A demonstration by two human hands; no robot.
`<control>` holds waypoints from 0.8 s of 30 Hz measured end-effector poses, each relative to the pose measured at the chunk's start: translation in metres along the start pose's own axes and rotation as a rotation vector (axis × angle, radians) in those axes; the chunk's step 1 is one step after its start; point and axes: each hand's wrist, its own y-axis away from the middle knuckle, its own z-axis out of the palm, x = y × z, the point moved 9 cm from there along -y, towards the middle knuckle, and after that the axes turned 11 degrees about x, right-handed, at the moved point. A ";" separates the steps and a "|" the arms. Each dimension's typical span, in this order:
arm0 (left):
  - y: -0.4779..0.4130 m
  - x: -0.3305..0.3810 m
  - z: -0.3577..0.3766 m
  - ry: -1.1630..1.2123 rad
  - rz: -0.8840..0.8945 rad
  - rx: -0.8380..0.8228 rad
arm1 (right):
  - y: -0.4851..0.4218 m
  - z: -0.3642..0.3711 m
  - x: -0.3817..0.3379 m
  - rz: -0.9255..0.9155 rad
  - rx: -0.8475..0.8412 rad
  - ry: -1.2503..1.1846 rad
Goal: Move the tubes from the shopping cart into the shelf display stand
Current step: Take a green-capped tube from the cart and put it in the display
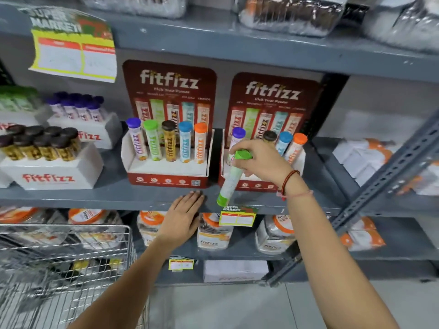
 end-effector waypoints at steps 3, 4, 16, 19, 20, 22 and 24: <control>0.001 0.000 0.001 -0.009 0.008 -0.003 | 0.000 -0.008 0.006 0.030 -0.018 -0.034; 0.001 0.000 0.002 -0.009 0.005 -0.005 | 0.000 -0.010 0.008 0.036 -0.015 -0.030; 0.002 -0.002 0.007 -0.021 -0.004 -0.002 | -0.013 -0.027 0.028 0.028 0.141 0.060; 0.002 -0.003 0.008 -0.016 -0.009 0.002 | -0.014 -0.031 0.032 0.027 0.192 0.094; 0.002 -0.003 0.008 -0.012 -0.009 0.002 | -0.014 -0.031 0.033 0.034 0.205 0.098; 0.003 -0.003 0.010 -0.004 -0.009 -0.004 | -0.015 -0.035 0.035 0.045 0.244 0.105; 0.004 -0.004 0.011 -0.001 -0.013 -0.006 | -0.017 -0.040 0.036 0.049 0.293 0.122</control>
